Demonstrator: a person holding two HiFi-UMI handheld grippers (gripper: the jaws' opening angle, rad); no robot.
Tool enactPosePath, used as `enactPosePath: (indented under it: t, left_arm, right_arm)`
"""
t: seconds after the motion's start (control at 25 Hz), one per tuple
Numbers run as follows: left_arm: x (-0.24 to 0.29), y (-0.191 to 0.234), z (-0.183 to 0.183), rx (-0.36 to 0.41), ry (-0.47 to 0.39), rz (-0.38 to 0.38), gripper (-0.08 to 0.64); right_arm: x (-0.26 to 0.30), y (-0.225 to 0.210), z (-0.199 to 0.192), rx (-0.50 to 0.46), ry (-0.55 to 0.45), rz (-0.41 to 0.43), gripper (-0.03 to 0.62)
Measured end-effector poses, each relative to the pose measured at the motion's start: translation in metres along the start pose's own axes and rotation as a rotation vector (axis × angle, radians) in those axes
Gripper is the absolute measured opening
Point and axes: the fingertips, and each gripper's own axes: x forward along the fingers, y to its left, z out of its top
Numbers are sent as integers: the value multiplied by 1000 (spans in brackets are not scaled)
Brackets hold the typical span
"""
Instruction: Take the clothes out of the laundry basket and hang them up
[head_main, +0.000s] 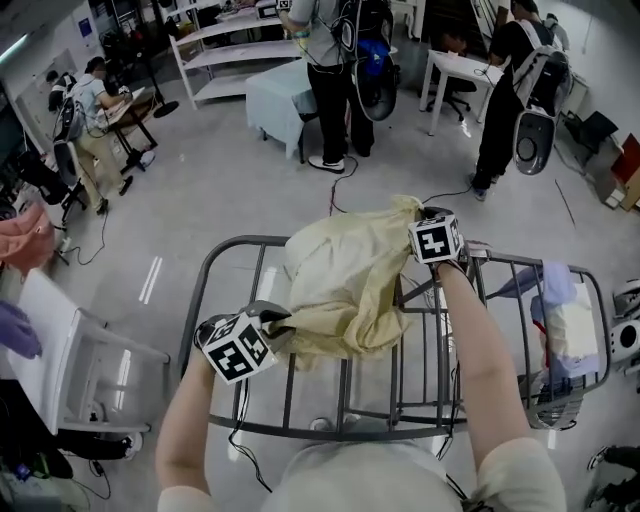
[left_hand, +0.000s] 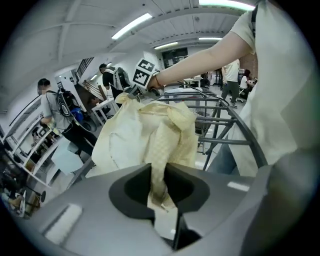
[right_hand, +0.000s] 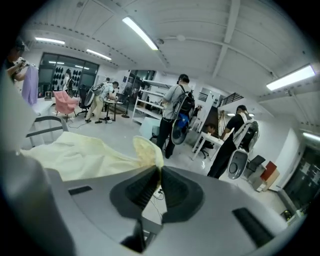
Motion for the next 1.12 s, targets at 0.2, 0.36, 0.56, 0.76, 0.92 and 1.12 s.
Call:
enactPosePath:
  t: [0.2, 0.36, 0.56, 0.76, 0.92, 1.12]
  left_arm:
    - [-42, -64, -13, -46, -54, -109, 46]
    - [-56, -122, -16, 34, -49, -252, 38]
    - [-61, -157, -5, 133, -86, -307, 35]
    - [-60, -169, -9, 178, -100, -337, 35]
    - [-59, -169, -14, 203, -102, -315, 35]
    - [-63, -165, -16, 219, -103, -262, 35]
  right_arm:
    - [3, 4, 7, 6, -1, -18, 26]
    - [3, 16, 12, 12, 17, -10, 42]
    - [-20, 42, -3, 100, 66, 59, 193]
    - [-91, 98, 4, 137, -41, 220, 233]
    - [-167, 167, -8, 86, -98, 442, 232]
    - [-250, 253, -41, -49, -96, 670, 233]
